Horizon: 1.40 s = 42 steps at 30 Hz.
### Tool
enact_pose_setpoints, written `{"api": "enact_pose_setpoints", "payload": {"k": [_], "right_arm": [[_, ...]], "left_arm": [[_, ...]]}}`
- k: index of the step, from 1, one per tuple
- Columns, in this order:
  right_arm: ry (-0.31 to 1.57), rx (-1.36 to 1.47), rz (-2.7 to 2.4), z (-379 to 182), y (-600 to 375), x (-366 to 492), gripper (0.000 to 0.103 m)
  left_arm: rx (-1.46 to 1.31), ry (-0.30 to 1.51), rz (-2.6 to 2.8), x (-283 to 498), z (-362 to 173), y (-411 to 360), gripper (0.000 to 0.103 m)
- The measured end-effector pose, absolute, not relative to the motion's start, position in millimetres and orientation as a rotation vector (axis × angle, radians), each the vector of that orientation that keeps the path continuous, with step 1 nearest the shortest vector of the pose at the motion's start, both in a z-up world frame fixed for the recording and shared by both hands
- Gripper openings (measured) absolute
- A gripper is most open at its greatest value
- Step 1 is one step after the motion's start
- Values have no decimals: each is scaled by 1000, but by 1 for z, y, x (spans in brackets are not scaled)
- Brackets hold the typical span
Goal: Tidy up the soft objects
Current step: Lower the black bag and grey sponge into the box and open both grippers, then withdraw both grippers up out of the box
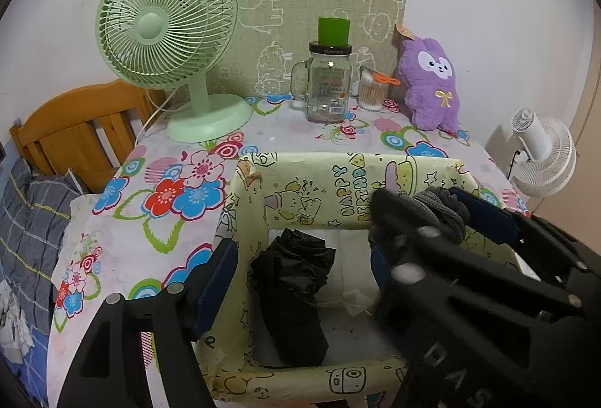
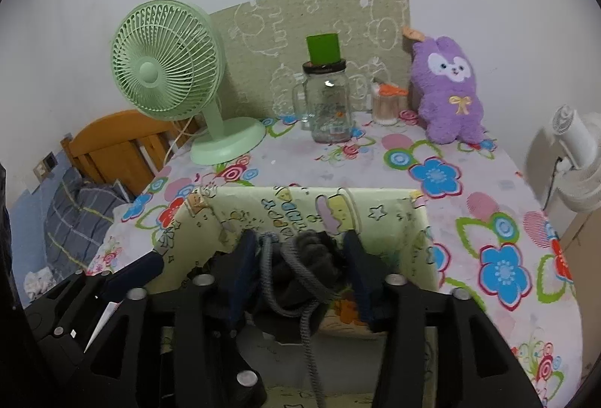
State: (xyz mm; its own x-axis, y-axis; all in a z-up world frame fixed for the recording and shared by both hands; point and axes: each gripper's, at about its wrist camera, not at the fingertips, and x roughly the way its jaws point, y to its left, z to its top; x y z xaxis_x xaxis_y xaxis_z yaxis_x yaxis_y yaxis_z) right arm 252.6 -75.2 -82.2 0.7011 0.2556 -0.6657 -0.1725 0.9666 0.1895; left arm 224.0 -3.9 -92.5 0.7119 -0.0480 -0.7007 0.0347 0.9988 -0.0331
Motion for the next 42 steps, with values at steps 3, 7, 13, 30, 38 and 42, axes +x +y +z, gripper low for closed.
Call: {"api": "enact_pose_setpoints", "payload": {"k": [3, 7, 13, 30, 38, 42], "right_arm": [[762, 133, 244, -84, -75, 253, 74], [766, 127, 234, -83, -75, 251, 80], [773, 97, 218, -77, -78, 245, 85], [704, 74, 183, -45, -84, 209, 88], [682, 67, 166, -34, -88, 190, 88], [663, 62, 163, -26, -89, 180, 88]], "left_arm": [[-19, 777, -57, 224, -92, -5, 80], [-16, 773, -69, 222, -91, -7, 87], [-7, 757, -79, 216, -85, -9, 94], [9, 689, -85, 187, -60, -16, 100], [14, 676, -102, 170, -51, -19, 100], [17, 654, -101, 160, -44, -20, 100]]}}
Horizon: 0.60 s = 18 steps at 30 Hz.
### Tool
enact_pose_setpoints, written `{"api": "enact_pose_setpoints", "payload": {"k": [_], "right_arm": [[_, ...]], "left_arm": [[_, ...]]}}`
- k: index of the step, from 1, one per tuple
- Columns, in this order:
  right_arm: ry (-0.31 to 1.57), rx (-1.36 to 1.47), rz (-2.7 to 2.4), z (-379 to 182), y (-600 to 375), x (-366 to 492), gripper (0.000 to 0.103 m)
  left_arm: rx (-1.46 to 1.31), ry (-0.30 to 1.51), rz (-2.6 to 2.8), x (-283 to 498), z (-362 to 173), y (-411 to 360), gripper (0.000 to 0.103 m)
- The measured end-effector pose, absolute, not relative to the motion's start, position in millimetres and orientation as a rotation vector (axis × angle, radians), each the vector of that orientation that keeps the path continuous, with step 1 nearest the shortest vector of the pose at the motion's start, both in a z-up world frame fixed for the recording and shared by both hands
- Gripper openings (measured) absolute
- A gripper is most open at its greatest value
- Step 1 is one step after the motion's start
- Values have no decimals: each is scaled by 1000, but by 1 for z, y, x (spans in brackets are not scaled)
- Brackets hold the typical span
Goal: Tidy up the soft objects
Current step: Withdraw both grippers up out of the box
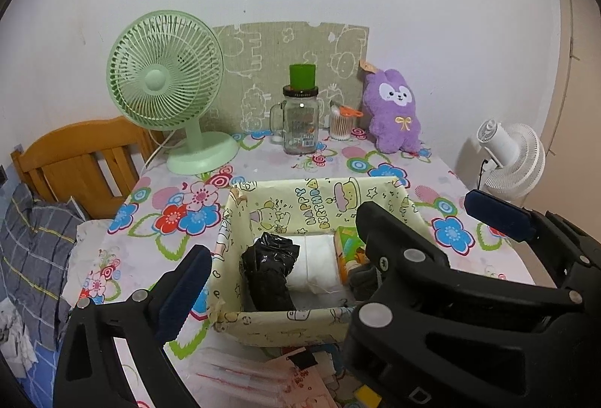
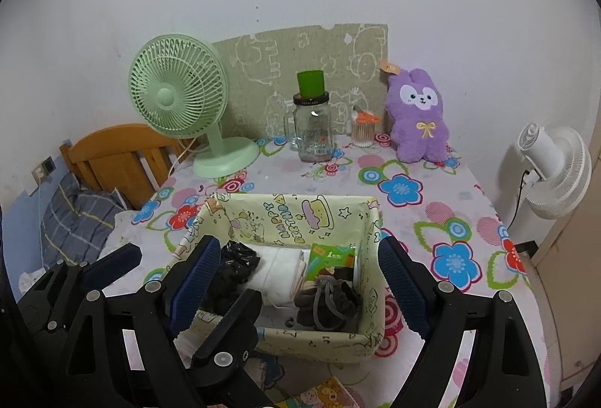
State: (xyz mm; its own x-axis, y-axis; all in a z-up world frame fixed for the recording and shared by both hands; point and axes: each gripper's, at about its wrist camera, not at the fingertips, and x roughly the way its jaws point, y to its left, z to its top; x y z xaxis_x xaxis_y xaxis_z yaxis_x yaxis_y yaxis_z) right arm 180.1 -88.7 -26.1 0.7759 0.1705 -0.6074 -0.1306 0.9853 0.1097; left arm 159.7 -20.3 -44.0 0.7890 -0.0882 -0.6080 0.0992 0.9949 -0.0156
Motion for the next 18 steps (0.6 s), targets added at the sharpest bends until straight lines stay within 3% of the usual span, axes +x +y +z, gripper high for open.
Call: {"api": "enact_pose_setpoints", "payload": {"k": [18], "right_arm": [[604, 28, 142, -1, -92, 133, 88]], "left_arm": [[28, 586, -95, 115, -25, -26, 101]]}}
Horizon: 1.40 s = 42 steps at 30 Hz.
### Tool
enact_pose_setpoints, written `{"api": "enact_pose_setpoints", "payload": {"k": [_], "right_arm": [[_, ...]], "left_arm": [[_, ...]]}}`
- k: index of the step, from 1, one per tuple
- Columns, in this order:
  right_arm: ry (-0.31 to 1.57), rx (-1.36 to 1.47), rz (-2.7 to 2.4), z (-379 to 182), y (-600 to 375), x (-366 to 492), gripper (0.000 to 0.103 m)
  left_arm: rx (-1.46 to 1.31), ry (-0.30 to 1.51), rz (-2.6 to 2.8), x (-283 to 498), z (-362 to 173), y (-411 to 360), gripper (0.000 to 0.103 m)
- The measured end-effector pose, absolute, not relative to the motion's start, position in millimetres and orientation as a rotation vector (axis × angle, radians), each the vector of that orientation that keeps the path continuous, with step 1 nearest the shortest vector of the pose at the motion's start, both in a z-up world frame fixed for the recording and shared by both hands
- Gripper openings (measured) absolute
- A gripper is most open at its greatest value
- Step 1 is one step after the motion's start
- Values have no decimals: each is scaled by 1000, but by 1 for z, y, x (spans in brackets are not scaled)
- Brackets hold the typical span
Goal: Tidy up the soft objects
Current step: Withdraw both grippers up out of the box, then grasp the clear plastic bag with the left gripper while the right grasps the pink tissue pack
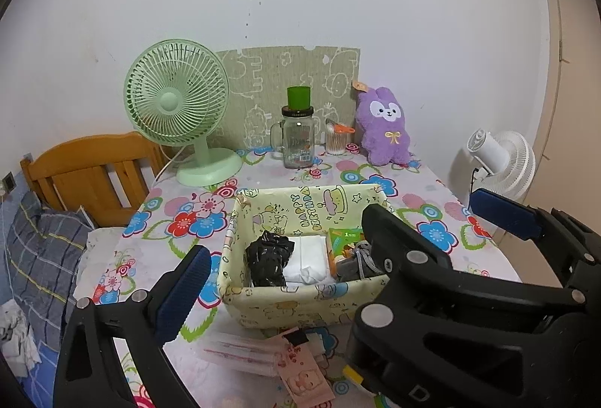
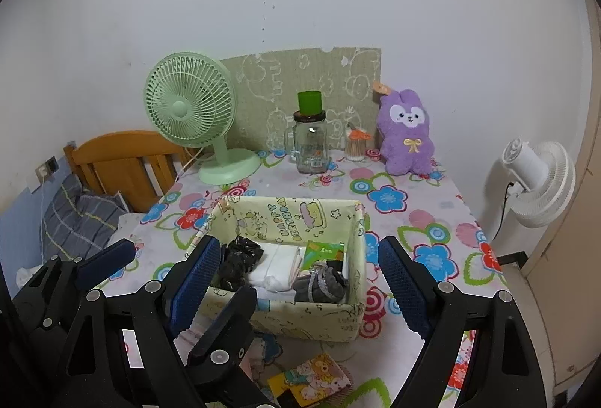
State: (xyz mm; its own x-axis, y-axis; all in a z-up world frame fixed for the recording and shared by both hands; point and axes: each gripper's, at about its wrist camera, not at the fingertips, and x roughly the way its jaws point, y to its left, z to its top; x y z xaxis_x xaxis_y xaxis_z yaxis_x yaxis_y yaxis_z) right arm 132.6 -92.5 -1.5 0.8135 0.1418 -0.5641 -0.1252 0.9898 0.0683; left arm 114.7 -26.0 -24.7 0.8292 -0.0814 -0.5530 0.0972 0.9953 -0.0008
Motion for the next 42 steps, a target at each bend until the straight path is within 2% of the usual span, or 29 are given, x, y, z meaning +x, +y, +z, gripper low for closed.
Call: {"api": "enact_pose_setpoints", "payload": {"k": [19, 42], "right_arm": [[579, 4, 137, -3, -90, 86, 88], [668, 19, 157, -55, -82, 77, 88]], "left_arm": [[31, 549, -106, 71, -32, -27, 101], [30, 644, -87, 66, -81, -15, 101]]}}
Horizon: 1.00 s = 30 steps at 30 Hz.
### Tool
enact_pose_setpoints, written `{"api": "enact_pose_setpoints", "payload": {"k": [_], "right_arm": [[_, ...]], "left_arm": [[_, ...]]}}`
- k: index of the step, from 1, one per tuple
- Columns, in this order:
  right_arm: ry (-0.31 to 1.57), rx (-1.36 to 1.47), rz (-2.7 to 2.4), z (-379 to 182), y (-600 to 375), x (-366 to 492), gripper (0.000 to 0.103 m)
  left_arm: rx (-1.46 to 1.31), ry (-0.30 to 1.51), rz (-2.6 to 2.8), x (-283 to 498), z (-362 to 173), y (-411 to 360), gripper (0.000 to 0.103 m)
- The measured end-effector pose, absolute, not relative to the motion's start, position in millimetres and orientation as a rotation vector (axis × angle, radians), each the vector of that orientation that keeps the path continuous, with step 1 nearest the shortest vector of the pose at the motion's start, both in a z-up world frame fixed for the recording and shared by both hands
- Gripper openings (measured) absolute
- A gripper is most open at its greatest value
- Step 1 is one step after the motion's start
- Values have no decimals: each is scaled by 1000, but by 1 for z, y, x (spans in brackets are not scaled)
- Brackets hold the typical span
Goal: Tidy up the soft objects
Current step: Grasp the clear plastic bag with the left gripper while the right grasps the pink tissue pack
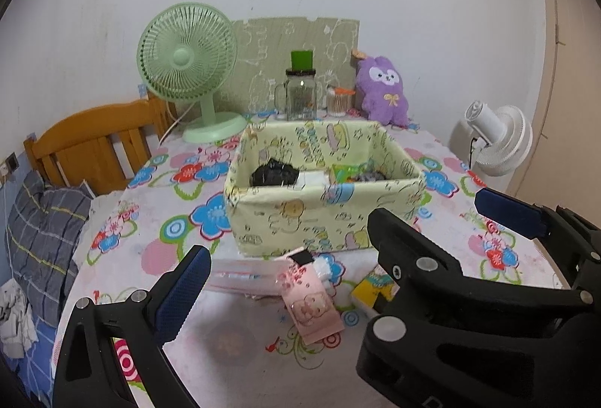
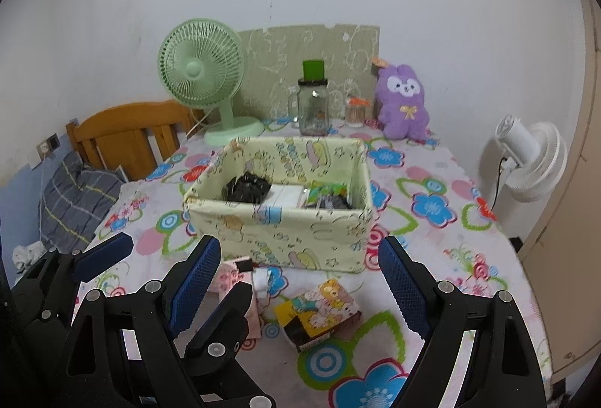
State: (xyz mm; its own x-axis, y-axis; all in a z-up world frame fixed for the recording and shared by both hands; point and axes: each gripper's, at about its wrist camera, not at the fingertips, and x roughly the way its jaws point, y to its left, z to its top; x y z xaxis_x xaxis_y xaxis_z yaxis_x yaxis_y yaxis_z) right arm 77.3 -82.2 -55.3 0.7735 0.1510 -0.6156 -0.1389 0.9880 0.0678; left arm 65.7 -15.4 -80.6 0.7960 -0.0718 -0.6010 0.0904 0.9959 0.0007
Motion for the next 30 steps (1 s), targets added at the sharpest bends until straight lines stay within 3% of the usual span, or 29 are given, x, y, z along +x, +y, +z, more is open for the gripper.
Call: {"api": "enact_pose_setpoints", "payload": {"k": [30], "right_arm": [[829, 59, 190, -116, -61, 123, 88]], "left_arm": [[-32, 808, 5, 114, -139, 25, 101]]}}
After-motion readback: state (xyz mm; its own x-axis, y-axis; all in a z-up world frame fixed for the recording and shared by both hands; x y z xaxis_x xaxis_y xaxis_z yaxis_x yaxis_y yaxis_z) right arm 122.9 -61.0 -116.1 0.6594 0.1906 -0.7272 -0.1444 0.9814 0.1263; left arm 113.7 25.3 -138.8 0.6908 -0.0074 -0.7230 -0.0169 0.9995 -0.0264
